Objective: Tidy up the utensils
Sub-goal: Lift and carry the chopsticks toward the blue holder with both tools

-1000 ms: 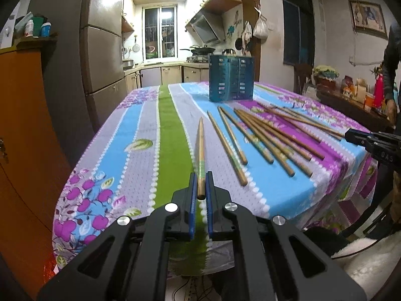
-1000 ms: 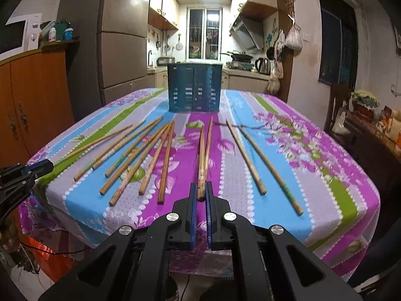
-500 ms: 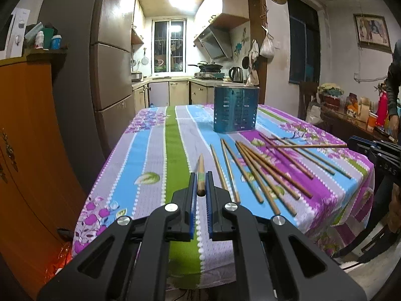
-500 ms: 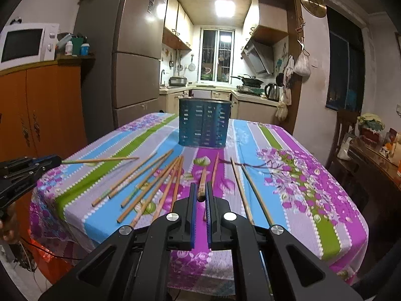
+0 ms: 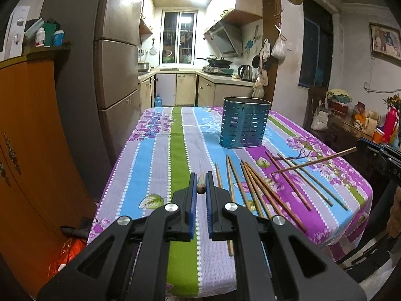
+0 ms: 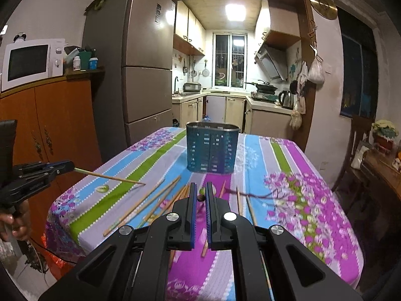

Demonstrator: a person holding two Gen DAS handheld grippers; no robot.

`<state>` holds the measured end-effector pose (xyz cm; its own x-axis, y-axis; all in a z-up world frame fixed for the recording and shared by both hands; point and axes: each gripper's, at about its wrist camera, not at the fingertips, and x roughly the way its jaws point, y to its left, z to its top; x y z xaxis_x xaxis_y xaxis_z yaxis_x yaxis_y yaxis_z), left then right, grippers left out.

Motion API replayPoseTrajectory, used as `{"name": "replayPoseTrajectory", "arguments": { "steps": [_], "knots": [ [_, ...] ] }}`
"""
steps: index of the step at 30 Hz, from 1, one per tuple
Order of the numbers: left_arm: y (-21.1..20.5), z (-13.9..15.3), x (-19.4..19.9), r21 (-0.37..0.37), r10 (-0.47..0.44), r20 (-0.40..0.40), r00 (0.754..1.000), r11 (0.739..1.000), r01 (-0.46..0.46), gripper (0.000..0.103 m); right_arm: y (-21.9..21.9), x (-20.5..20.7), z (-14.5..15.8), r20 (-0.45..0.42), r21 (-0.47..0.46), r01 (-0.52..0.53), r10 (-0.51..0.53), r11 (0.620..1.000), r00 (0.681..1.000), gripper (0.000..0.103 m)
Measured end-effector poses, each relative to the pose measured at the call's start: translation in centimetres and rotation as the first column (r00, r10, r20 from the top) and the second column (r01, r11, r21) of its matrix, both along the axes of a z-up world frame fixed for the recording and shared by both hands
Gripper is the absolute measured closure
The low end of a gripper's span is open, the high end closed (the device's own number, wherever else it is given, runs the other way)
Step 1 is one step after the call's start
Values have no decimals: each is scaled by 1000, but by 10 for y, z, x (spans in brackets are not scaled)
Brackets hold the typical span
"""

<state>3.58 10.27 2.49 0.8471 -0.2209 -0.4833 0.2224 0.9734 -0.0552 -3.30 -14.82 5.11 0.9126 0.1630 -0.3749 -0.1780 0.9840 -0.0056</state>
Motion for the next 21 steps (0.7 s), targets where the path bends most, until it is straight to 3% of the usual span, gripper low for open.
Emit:
{"name": "replayPoseTrajectory", "arguments": {
  "steps": [12,21],
  "knots": [
    [-5,38,44,-10,13,-54,998,1000,-13,98,-8,34,44,45,-36,-32,33,999,998,96],
    [-11,57,63,-5,16,-50,999,1000,-16,98,-17,67,61,13,-7,-72,72,997,997,96]
  ]
}}
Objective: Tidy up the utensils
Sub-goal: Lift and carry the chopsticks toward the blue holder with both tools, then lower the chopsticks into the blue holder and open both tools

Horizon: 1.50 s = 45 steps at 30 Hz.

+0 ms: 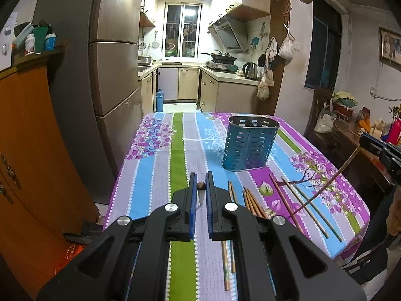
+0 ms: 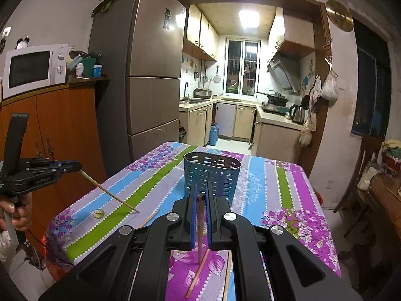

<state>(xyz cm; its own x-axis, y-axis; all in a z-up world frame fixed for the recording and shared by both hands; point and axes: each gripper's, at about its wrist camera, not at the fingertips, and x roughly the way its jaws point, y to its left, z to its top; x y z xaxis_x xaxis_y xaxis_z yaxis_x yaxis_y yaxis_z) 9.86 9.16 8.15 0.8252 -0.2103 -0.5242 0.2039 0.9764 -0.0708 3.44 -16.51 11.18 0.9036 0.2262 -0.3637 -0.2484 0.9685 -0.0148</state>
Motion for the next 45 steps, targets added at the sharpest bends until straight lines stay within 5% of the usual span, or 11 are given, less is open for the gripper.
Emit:
{"name": "replayPoseTrajectory", "arguments": {
  "steps": [17,33,45],
  "knots": [
    [-24,40,27,-1,-44,35,998,999,44,98,-11,40,36,-31,77,-70,73,995,997,96],
    [-79,120,93,-76,-109,161,981,990,123,98,-29,83,122,99,61,-28,22,998,995,96],
    [-112,129,154,-73,-85,171,982,992,98,98,-41,145,156,141,90,-10,-3,996,990,96]
  ]
}}
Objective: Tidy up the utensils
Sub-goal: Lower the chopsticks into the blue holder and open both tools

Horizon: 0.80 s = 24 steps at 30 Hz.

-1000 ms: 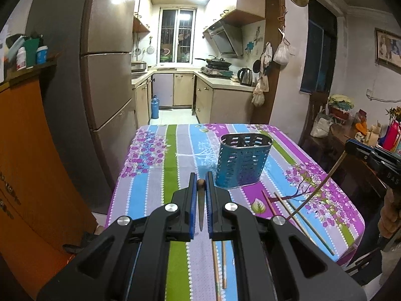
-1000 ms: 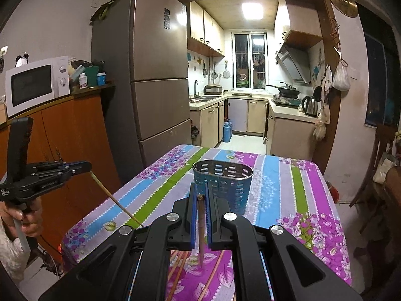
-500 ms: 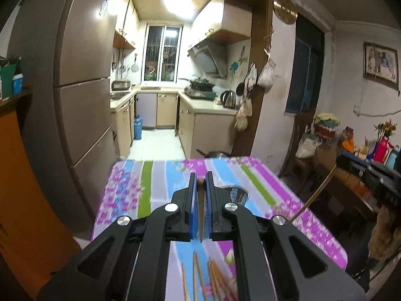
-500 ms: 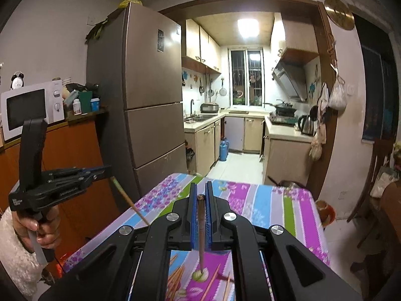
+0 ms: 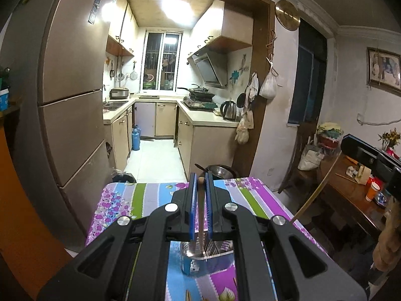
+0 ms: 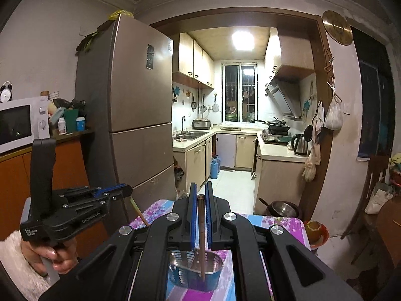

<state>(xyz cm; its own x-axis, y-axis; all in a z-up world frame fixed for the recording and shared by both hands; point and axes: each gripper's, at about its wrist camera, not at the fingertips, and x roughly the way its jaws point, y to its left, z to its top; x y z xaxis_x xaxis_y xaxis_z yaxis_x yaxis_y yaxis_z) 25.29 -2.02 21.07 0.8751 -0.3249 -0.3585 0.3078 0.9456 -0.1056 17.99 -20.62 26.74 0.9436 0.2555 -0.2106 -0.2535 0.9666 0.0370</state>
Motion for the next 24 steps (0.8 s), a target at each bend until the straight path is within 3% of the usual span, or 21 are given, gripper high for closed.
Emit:
{"name": "replayPoseTrajectory", "arguments": {
  "steps": [8,24],
  "knots": [
    [-8,-18,30,31,24,-31,999,999,-23,98,-9,41,-12,-14,59,5,-4,998,1000,96],
    [-21,-75,64,95,26,-133,991,995,-13,98,-7,101,-72,-115,99,35,-24,994,993,96]
  ]
}}
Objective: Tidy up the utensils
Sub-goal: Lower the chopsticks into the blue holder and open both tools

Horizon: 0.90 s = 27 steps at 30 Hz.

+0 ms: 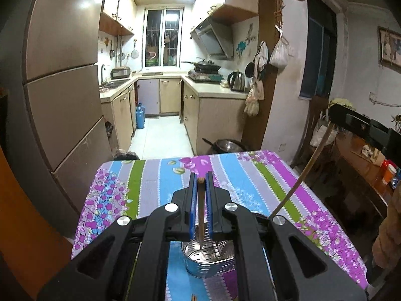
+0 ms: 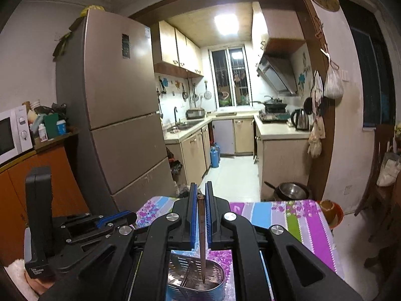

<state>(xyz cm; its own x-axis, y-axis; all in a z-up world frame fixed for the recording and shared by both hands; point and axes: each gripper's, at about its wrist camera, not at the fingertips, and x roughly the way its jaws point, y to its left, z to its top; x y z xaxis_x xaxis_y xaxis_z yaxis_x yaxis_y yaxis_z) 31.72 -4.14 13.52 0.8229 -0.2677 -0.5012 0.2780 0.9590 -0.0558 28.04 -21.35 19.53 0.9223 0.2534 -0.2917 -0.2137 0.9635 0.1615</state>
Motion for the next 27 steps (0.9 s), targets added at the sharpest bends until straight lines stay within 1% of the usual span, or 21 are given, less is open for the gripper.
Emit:
{"name": "replayPoseTrajectory", "arguments": {
  "steps": [5,8,11,12,16,18,21,23,27],
  "knots": [
    [-4,-21,5,37,31,-29,999,999,-30,98,9,11,-21,-38,-20,1,-1,1000,999,96],
    [-7,-28,5,72,67,-13,998,995,-66,97,14,17,-31,-72,-35,6,-8,999,997,95],
    [-6,-33,7,67,79,-34,996,995,-77,97,16,19,-37,-89,-46,15,-19,999,996,93],
    [-7,-33,7,67,84,-37,996,994,-81,97,15,19,-39,-94,-43,18,-22,999,995,90],
    [-4,-37,7,65,87,-41,995,994,-84,96,12,16,-43,-94,-37,20,-23,999,995,90],
    [-4,-37,3,70,91,-26,996,994,-89,96,9,11,-43,-87,-35,22,-25,999,996,90],
    [3,-30,-7,43,90,-2,996,995,-90,96,2,1,-41,-76,-7,22,-22,1000,997,90],
    [9,-25,-16,25,93,17,996,995,-93,96,-1,-13,-40,-62,10,13,-13,1000,998,90],
    [23,-12,-47,3,96,86,992,995,-96,96,-6,-47,-37,-28,14,-5,5,1000,1000,90]
  ]
}}
